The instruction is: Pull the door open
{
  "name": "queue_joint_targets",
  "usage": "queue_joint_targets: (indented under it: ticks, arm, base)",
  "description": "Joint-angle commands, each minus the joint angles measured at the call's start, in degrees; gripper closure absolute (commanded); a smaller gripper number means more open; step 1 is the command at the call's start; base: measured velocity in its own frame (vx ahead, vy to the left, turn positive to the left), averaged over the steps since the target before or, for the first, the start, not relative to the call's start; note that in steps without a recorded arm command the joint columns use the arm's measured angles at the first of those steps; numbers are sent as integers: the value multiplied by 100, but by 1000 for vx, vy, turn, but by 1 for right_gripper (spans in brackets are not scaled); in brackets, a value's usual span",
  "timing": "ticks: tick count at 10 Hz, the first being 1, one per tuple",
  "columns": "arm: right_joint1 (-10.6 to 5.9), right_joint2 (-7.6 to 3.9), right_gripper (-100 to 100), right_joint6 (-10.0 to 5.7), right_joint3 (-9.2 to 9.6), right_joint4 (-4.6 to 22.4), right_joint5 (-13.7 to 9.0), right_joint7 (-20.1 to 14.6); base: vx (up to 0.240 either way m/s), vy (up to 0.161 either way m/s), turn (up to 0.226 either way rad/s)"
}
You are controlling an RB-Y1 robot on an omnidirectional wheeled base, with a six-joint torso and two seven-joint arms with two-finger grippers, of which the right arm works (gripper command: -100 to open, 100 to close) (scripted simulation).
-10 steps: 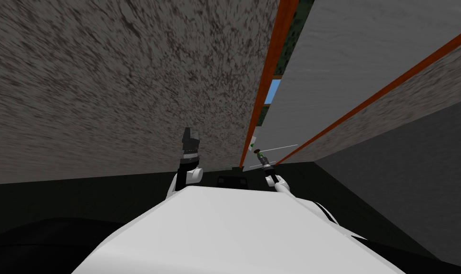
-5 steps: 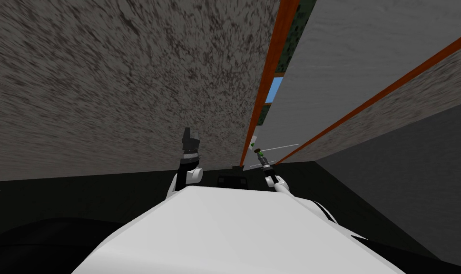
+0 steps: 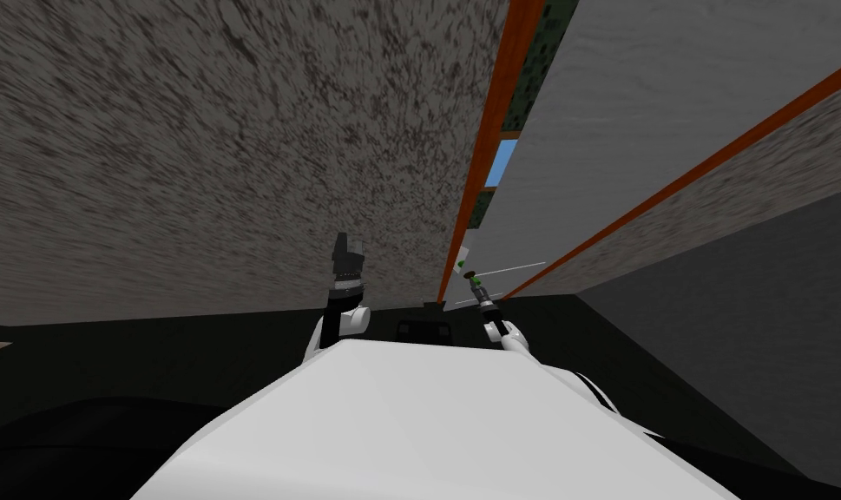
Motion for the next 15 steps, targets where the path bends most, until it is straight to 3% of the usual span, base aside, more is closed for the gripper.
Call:
queue_joint_targets:
  ticks: [1,4,5,7,15]
  arm:
    - [-40,95,100,-10,70,79,32,-285]
    - [-49,98,100,-11,75,87,32,-520]
    - [-59,101,100,-12,80,96,33,-747]
    - [-59,101,100,-12,80,96,33,-755]
    - [-111,119,100,-17,107,143,33,-1913]
  base:
    - [-25,-9,-4]
    - [-30,-16,13]
    - [-28,2,4]
    - [-17,-1,8]
    - [-24,-14,14]
